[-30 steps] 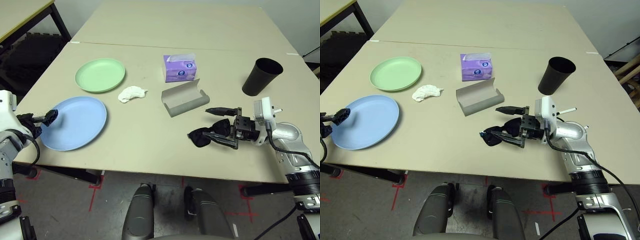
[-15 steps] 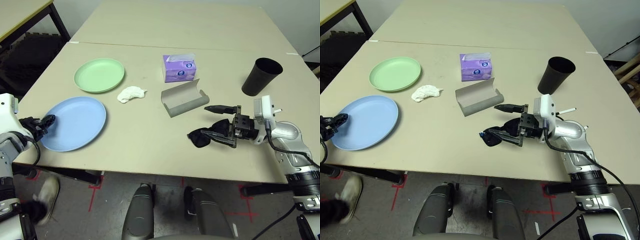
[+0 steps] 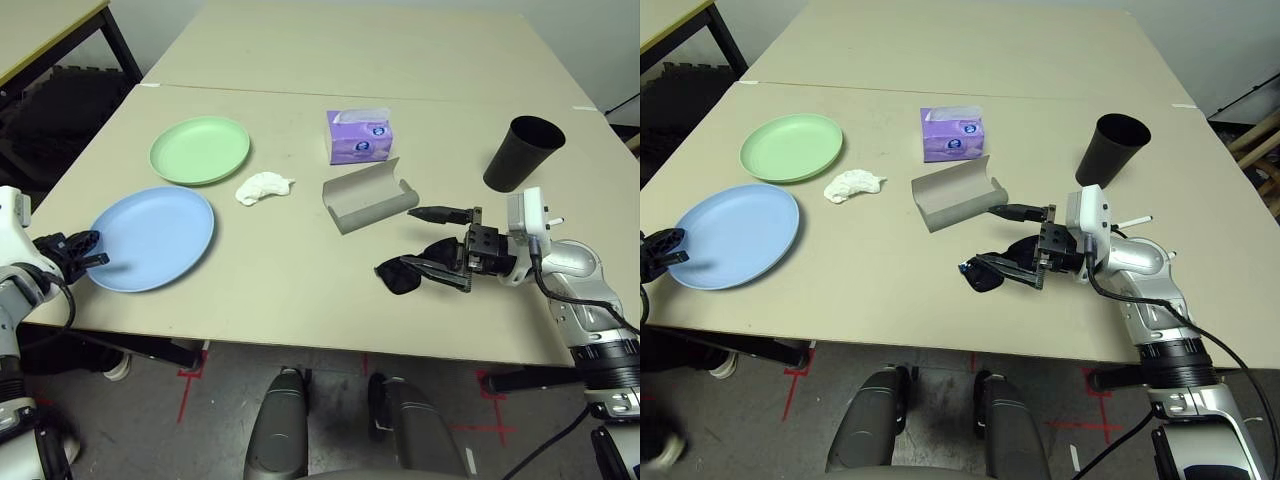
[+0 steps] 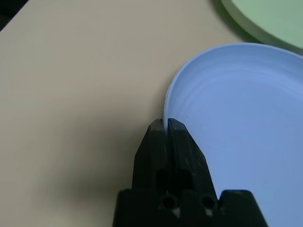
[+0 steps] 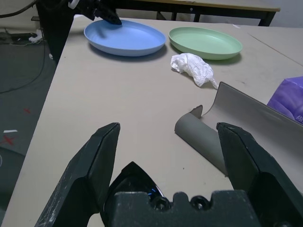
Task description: Organize and tidy the items on the table.
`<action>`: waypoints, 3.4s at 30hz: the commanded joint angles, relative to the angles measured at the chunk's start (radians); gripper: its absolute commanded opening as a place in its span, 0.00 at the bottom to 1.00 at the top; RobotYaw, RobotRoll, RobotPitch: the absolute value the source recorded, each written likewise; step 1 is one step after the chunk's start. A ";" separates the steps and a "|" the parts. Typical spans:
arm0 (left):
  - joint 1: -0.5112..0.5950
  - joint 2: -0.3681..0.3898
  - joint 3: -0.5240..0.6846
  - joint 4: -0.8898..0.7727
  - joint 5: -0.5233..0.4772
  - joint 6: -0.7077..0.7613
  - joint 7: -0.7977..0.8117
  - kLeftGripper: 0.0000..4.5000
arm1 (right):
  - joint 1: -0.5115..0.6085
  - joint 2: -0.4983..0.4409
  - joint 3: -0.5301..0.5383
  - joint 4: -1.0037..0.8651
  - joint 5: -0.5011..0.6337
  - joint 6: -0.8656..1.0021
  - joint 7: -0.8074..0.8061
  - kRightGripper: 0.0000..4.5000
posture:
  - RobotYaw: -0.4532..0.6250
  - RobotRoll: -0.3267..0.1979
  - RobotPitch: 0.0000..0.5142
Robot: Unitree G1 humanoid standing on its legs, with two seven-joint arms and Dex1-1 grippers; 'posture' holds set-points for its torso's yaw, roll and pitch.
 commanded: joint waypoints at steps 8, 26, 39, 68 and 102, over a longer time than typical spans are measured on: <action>0.039 0.092 0.041 -0.013 -0.069 0.128 -0.115 0.01 | 0.001 -0.005 0.005 -0.006 -0.010 -0.009 -0.006 1.00 | 0.61 0.62 0.29; -0.168 0.029 0.034 -0.027 -0.109 0.143 -0.018 0.01 | -0.005 0.001 0.012 0.009 -0.017 -0.018 -0.007 1.00 | 0.62 0.62 0.29; -0.617 -0.095 -0.105 0.521 0.089 -0.287 0.168 0.01 | 0.007 -0.006 0.014 -0.016 -0.012 -0.013 -0.019 1.00 | 0.59 0.62 0.30; -0.785 -0.157 -0.223 0.875 0.231 -0.580 0.117 0.86 | 0.059 -0.002 -0.063 -0.050 0.010 0.024 -0.172 1.00 | 0.57 0.62 0.28; -0.538 -0.214 -0.463 0.463 0.251 -0.592 -0.498 0.99 | 0.097 0.034 -0.082 -0.150 0.083 0.165 -0.288 1.00 | 0.58 0.62 0.27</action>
